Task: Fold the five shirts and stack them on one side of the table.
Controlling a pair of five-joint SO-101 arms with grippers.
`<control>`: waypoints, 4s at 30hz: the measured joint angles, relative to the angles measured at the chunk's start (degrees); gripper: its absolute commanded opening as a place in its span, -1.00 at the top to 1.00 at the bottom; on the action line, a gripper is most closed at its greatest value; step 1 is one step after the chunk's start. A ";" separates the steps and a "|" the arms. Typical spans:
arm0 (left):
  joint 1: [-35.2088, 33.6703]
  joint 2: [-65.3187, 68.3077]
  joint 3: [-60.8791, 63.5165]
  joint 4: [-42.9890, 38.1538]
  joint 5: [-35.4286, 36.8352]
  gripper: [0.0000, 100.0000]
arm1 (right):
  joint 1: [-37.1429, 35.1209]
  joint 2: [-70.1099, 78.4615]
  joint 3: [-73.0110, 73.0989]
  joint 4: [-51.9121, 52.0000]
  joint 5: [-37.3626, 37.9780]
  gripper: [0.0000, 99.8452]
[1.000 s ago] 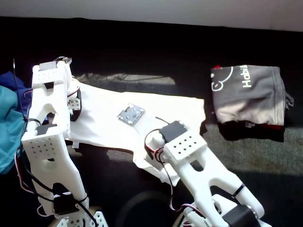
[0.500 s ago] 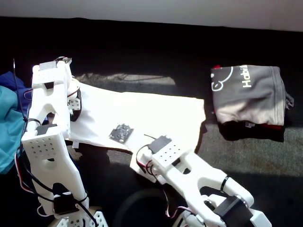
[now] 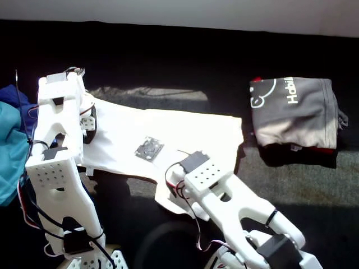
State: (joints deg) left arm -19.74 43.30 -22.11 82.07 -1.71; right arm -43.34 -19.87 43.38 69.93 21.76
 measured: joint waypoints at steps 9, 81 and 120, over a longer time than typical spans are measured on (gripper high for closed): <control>0.00 0.00 0.00 0.00 0.00 0.98 | -2.73 -3.96 2.81 8.00 0.00 0.62; 0.00 0.00 0.00 0.00 0.00 0.98 | -5.80 12.84 -2.37 -1.32 -9.32 0.46; 0.00 0.00 0.00 0.00 0.00 0.98 | 3.34 26.37 -8.88 -5.01 -9.85 0.99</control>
State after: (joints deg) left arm -19.74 43.30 -22.11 82.07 -1.71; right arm -40.00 6.51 34.51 64.92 11.91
